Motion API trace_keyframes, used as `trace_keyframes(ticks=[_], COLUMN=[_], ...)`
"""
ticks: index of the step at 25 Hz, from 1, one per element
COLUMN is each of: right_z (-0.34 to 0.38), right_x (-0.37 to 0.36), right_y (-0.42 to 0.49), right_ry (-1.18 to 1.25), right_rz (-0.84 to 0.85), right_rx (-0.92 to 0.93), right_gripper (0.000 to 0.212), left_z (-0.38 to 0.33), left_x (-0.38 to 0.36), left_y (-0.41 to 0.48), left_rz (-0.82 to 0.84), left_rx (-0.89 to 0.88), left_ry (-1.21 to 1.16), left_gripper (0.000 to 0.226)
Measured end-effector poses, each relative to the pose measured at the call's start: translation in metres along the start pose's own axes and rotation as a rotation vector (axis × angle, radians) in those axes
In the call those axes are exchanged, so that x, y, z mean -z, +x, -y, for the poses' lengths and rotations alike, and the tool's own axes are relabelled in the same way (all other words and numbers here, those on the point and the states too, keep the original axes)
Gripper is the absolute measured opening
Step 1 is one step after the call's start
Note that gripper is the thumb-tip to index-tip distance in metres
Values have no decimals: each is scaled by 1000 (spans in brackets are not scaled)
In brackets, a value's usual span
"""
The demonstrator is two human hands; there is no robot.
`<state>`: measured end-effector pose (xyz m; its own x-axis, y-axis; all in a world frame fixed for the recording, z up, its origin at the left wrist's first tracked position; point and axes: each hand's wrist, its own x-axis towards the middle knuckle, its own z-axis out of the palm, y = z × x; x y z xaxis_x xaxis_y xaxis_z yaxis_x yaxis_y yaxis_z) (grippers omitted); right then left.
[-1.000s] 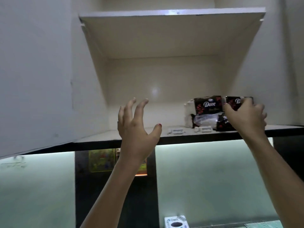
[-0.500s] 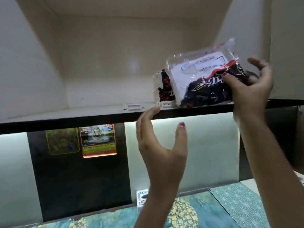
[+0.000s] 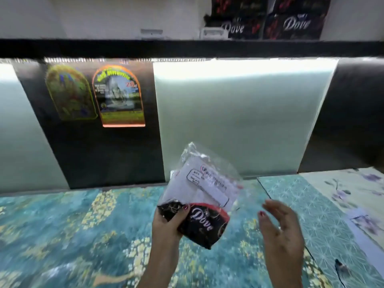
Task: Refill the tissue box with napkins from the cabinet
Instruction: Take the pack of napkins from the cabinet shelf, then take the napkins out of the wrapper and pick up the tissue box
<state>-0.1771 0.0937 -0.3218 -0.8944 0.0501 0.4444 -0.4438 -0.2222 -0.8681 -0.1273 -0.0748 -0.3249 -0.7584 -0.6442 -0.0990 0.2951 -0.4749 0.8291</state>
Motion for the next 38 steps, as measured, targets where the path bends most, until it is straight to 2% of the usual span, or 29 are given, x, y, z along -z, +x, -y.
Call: trace_keyframes(ticks=[1,2,4,9,12,15,17,19,21,25,27,29,32,36,38], right_z=[-7,-15,-28,-73,-92,-103,-117,-123,-131,-144,-150,-154,-160,-162,-161], right_x=[8,14,18,13,15,15,13,8,0,-15,-17,-15,-8,13,22], right_y=[4,10,19,18,20,26,29,29,29,34,34,37,48,69,78], right_ry=[-83,-136,-77,-152,-177,-60,-129,-238,-219,-135,-124,-99,-39,-213,-92], right_rz=[28,83,254,639,746,876,939,1027,1057,968,927,846,608,282,154], right_rx=[32,39,-55,-291,-434,-779,-820,-746,-775,-900,-891,-867,-866,-681,-673], right_gripper=[26,36,49,50,36,25,26,19,14,19,22,14,14,22,21], left_z=[10,16,26,40,50,58,60,61,60,57,58,63,77,94,105], left_x=[14,25,40,52,53,51,50,52,54,57,58,62,78,99,107], left_y=[1,1,-3,-11,-10,-4,-1,1,3,14,26,41,65,85,93], left_rz=[-30,-50,-45,-23,-59,-81,-88,-85,-77,-40,-2,-17,-158,-298,-352], left_rx=[37,73,145,212,231,236,239,252,275,309,325,331,324,317,310], left_ry=[26,51,104,148,105,161,189,199,201,245,278,297,345,506,678], left_gripper=[33,31,32,36,33,28,31,33,34,36,31,24,15,14,12])
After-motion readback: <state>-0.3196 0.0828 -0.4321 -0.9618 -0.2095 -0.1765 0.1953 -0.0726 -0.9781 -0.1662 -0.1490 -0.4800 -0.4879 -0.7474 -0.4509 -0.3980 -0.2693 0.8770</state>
